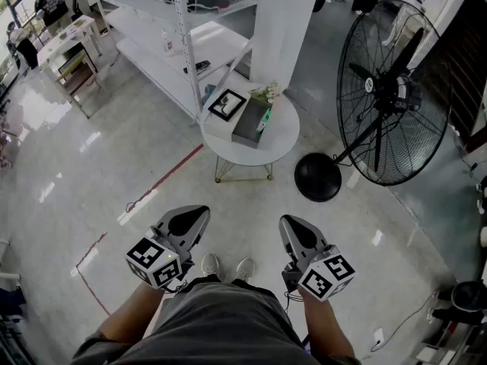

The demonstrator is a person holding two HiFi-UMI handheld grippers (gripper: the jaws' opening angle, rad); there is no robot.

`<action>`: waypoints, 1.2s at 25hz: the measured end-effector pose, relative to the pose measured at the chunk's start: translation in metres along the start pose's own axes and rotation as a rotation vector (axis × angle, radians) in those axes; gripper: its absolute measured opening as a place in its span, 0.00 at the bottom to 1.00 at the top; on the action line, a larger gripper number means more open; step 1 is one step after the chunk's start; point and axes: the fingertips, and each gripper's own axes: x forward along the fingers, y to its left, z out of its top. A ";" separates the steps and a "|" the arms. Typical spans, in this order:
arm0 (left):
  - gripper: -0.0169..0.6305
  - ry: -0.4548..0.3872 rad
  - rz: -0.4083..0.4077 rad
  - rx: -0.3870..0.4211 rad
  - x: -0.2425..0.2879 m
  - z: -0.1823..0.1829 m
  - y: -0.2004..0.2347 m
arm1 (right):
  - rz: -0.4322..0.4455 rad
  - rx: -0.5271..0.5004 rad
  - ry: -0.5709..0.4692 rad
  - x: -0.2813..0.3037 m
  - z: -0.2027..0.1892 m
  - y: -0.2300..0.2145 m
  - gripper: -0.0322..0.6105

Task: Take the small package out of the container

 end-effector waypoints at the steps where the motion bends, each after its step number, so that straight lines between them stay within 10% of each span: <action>1: 0.05 0.001 0.000 0.001 0.000 -0.002 -0.002 | 0.000 -0.002 0.001 -0.002 -0.001 -0.001 0.08; 30: 0.05 -0.010 0.070 0.010 0.043 -0.012 -0.041 | 0.002 0.062 -0.007 -0.038 0.009 -0.075 0.09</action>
